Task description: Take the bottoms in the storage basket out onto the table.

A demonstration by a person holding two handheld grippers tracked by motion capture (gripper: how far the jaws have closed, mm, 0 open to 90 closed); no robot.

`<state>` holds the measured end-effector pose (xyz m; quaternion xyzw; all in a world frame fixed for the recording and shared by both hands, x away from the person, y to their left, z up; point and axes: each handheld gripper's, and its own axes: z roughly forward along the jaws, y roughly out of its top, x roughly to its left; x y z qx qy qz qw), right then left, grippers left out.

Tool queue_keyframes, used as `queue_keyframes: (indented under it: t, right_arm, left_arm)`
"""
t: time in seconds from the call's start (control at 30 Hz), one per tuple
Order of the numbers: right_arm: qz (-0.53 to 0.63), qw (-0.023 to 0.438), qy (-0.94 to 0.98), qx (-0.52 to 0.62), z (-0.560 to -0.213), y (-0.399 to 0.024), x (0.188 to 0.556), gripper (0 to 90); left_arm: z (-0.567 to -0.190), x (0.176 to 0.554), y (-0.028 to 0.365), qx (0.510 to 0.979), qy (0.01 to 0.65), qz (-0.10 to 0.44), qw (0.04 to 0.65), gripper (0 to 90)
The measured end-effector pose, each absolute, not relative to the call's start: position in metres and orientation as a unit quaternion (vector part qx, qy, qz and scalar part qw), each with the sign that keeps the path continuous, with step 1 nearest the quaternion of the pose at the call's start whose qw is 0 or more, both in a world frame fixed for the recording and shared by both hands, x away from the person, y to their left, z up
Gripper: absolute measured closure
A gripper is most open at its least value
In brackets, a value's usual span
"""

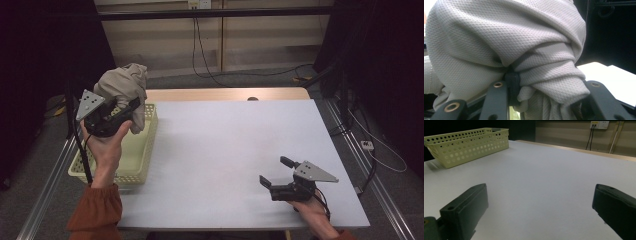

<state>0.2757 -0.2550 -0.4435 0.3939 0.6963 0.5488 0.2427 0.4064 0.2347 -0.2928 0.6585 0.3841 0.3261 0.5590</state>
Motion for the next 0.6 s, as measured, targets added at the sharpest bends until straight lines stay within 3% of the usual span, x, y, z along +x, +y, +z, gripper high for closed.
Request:
queue_keyframes:
  t: [0.6]
  right_arm:
    - [0.548, 0.242, 0.698, 0.392, -0.444, -0.255, 0.276, 0.4]
  left_arm:
    - [-0.287, 0.402, 0.222, 0.663, 0.374, 0.320, 0.564, 56.9]
